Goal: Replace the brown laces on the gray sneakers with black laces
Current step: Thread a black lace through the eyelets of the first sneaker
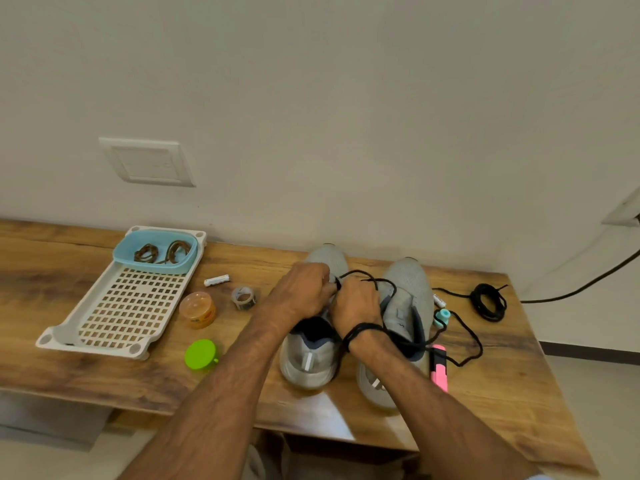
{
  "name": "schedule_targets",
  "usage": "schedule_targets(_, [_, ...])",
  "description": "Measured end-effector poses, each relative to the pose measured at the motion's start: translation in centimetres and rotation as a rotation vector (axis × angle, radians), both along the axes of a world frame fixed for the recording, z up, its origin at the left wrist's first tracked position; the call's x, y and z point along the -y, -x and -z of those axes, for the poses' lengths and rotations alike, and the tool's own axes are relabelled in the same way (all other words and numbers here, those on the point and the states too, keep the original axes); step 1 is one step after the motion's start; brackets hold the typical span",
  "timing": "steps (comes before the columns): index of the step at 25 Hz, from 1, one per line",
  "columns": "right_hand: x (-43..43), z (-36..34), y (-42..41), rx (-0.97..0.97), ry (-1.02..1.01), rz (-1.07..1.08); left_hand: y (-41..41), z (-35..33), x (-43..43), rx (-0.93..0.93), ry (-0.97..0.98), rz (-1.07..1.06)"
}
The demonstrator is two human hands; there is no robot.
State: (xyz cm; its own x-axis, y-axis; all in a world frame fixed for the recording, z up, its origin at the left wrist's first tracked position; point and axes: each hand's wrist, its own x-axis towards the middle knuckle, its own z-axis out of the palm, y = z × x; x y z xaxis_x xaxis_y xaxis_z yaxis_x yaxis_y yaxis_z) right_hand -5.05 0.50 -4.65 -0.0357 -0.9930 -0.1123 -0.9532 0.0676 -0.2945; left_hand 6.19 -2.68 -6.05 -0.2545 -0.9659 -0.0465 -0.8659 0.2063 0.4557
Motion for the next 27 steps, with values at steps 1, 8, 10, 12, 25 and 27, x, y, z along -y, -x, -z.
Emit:
schedule_targets(1, [0.3, -0.1, 0.0, -0.005, -0.004, -0.006, -0.2, -0.1, -0.2, 0.007, 0.026, -0.027])
schedule_targets(8, [0.1, 0.8, -0.1, 0.075, -0.025, -0.044, 2.4, -0.2, -0.2, 0.350, 0.123, -0.264])
schedule_targets(10, [0.2, 0.8, 0.1, 0.069, -0.032, -0.060, 2.7, -0.1, -0.1, 0.361, 0.140, -0.286])
schedule_targets(12, [0.2, 0.7, 0.1, 0.054, -0.034, -0.057, 2.7, 0.0, 0.0, 0.339, 0.144, -0.232])
schedule_targets(25, [0.4, 0.2, -0.3, 0.061, 0.035, 0.076, -2.6, -8.8, -5.5, -0.867, -0.090, -0.217])
schedule_targets(27, [0.5, 0.2, -0.2, 0.006, 0.057, 0.057, -4.4, -11.0, -6.9, -1.344, 0.000, -0.150])
